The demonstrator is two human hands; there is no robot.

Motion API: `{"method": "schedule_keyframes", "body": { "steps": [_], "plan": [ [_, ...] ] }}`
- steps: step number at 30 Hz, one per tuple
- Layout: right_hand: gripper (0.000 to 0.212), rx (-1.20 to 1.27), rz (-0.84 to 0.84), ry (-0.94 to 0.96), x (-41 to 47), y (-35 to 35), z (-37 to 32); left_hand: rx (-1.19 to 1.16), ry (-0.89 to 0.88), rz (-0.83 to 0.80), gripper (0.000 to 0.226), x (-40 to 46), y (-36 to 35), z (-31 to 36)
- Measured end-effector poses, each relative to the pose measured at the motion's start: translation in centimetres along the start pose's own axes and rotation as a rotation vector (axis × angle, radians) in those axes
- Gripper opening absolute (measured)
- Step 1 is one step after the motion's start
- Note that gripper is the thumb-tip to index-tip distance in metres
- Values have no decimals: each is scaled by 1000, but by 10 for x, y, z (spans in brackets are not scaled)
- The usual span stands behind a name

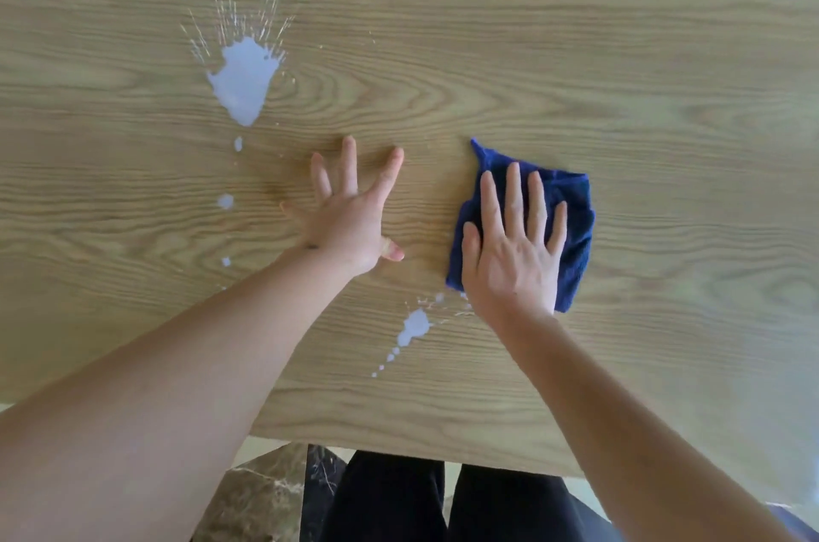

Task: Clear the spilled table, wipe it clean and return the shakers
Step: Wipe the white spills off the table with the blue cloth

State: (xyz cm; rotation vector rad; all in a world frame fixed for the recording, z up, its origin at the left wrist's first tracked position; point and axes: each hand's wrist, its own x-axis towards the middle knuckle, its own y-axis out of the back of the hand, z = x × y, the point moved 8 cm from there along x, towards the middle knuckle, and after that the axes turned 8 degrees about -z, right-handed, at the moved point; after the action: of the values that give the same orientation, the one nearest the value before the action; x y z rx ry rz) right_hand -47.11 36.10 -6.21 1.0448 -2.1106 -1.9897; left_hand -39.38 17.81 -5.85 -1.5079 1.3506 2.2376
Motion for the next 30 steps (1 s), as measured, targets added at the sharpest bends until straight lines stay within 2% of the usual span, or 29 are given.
{"method": "schedule_keyframes", "body": {
  "steps": [6,11,18,23,30],
  "plan": [
    [62,-41,-90,15,-102,-50,-1,-8,-10,-6,123,0,0,0],
    [61,-65,-138,63,-120,-56,2,18,2,-1,123,-4,1,1],
    [55,-134,-77,226,-61,-26,11,11,-11,20,122,0,0,0],
    [53,-122,39,226,19,14,15,-8,-27,19,120,5,-3,-3],
    [56,-171,48,314,71,37,18,29,-18,15,120,4,-2,-2]
  ]
}}
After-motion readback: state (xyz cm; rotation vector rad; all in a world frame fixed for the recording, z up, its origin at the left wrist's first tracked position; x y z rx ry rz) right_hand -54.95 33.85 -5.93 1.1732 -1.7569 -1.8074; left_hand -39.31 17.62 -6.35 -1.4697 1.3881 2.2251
